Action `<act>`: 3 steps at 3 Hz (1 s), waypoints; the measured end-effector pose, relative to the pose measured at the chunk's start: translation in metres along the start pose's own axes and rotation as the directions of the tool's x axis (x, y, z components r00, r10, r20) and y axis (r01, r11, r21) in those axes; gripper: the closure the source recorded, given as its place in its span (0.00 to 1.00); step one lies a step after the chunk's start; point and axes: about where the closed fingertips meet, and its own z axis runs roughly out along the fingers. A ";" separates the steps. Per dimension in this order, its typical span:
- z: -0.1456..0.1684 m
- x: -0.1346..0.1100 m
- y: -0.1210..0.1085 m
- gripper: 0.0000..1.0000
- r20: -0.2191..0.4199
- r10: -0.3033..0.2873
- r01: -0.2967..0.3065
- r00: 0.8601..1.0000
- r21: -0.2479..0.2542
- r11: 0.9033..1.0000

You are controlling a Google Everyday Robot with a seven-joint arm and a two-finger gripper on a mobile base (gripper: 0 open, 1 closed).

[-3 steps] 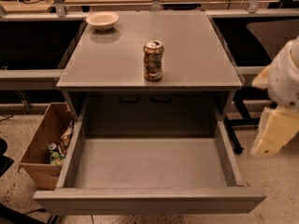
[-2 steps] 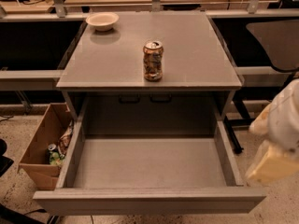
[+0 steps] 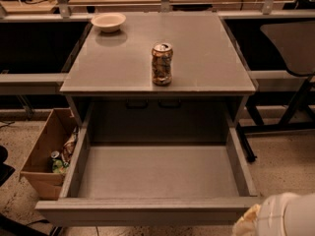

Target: Close top drawer

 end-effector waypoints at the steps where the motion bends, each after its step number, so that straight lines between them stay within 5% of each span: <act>1: 0.116 0.041 0.048 1.00 0.053 0.079 -0.069 0.995 -0.169 0.983; 2: 0.211 0.088 0.056 1.00 0.072 0.187 -0.168 0.980 -0.217 0.962; 3: 0.211 0.088 0.056 1.00 0.072 0.187 -0.168 0.980 -0.217 0.962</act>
Offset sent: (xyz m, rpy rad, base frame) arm -0.0442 -0.0421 -0.3209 0.2282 0.2308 -0.1753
